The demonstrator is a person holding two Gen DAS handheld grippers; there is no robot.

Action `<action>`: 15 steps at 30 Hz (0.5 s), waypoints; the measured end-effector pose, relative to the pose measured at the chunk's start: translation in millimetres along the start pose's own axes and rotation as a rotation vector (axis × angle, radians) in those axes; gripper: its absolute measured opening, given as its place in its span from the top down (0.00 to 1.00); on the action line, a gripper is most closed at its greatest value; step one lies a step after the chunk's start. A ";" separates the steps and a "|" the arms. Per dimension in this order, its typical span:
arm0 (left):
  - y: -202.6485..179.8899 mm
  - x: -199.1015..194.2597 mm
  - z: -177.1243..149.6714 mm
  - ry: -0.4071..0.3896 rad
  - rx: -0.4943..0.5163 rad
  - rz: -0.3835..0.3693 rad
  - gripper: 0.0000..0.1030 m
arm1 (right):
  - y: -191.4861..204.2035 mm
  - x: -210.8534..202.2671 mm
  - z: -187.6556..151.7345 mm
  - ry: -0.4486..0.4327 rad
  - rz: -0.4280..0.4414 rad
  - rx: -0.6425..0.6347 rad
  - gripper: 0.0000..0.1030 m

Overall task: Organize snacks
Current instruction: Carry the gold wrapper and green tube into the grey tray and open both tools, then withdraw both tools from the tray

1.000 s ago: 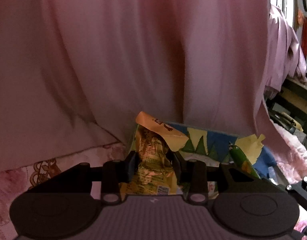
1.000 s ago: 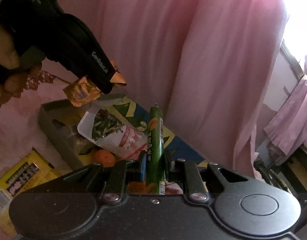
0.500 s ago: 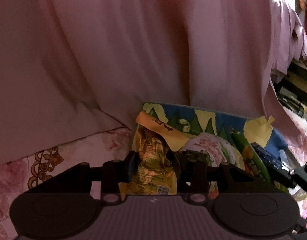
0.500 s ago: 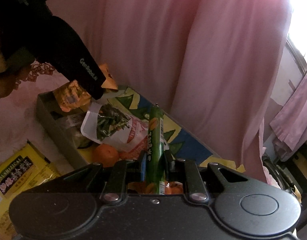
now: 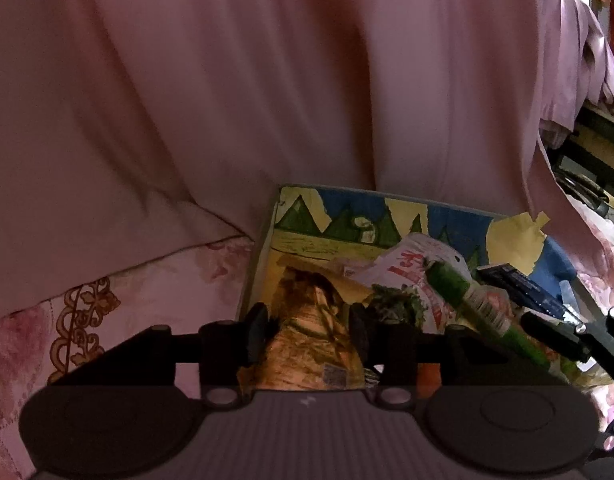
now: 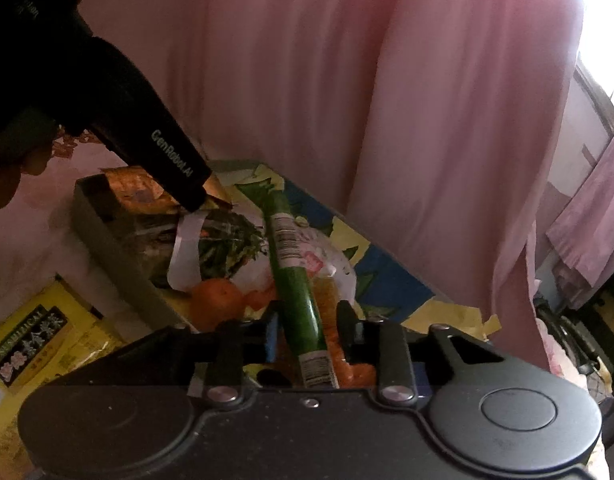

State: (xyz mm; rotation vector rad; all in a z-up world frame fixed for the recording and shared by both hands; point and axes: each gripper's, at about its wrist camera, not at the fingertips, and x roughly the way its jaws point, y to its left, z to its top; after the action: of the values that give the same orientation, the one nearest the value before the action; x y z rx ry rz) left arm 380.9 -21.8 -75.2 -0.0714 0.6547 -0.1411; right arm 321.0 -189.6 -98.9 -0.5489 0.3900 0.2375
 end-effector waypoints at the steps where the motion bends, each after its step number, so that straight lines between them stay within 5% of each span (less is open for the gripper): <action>1: 0.1 -0.7 0.1 0.000 -0.003 -0.002 0.53 | 0.7 -0.6 0.3 0.000 0.001 -0.003 0.67; 15: -1.5 -31.3 6.0 -0.022 -0.028 -0.031 0.22 | -20.2 -26.5 18.5 -0.020 0.022 0.099 0.36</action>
State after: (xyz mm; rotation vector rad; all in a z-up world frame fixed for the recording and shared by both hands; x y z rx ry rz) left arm 359.9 -18.4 -51.4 -0.1097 0.6341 -0.1613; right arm 309.1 -199.3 -64.0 -0.4447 0.3867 0.2438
